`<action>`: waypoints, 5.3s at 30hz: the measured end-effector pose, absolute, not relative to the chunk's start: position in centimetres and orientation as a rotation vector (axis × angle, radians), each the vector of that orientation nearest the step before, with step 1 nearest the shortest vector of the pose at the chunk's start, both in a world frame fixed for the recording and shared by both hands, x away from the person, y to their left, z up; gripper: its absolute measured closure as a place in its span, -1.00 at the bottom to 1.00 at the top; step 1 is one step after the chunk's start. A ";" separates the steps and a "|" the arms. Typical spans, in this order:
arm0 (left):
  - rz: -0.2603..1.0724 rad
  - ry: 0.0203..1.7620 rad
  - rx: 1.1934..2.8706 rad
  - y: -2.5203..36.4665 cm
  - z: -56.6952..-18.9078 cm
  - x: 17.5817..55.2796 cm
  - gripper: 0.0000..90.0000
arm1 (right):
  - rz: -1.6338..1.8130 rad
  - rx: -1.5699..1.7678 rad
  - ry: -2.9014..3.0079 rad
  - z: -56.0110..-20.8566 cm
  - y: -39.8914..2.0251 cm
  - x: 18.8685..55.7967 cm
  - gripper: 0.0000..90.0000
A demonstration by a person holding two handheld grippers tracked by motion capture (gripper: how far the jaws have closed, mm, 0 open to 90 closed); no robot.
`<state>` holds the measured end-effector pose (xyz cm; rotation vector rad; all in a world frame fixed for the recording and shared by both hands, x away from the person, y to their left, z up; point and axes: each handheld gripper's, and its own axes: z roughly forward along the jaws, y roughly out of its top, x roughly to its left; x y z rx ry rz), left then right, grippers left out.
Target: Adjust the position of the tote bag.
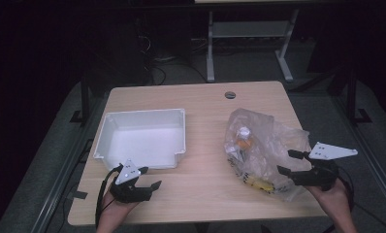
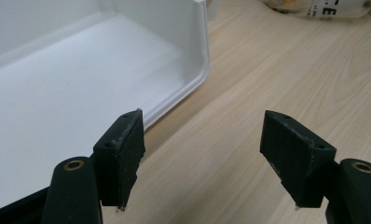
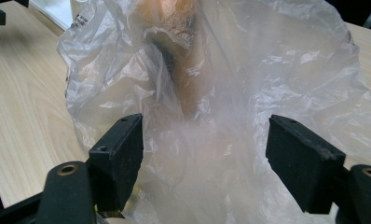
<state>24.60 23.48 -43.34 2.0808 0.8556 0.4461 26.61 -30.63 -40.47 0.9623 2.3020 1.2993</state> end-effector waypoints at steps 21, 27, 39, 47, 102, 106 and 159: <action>0.325 0.742 2.133 20.0 -41.9 25.0 -0.30 | 1.300 0.953 2.301 -40.4 -31.7 26.8 -0.41; 0.287 0.667 2.161 17.1 -40.5 25.8 -0.27 | 1.292 0.939 2.320 -40.3 -32.1 26.7 -0.41; 0.216 0.560 2.218 12.0 -37.4 28.2 -0.26 | 1.278 0.932 2.350 -40.5 -32.5 26.7 -0.41; 0.193 0.523 2.220 9.6 -36.0 29.4 -0.26 | 1.289 0.920 2.336 -40.3 -32.7 26.5 -0.41; 0.209 0.634 2.463 2.8 -41.7 35.5 0.91 | 1.242 0.890 2.400 -41.0 -32.1 26.7 -0.35; 0.184 0.634 2.483 2.7 -42.6 35.4 0.90 | 1.230 0.897 2.415 -41.3 -32.2 26.8 -0.31; 0.179 0.510 2.411 0.6 -35.4 36.1 0.52 | 1.292 0.885 2.403 -41.2 -32.4 26.7 -0.26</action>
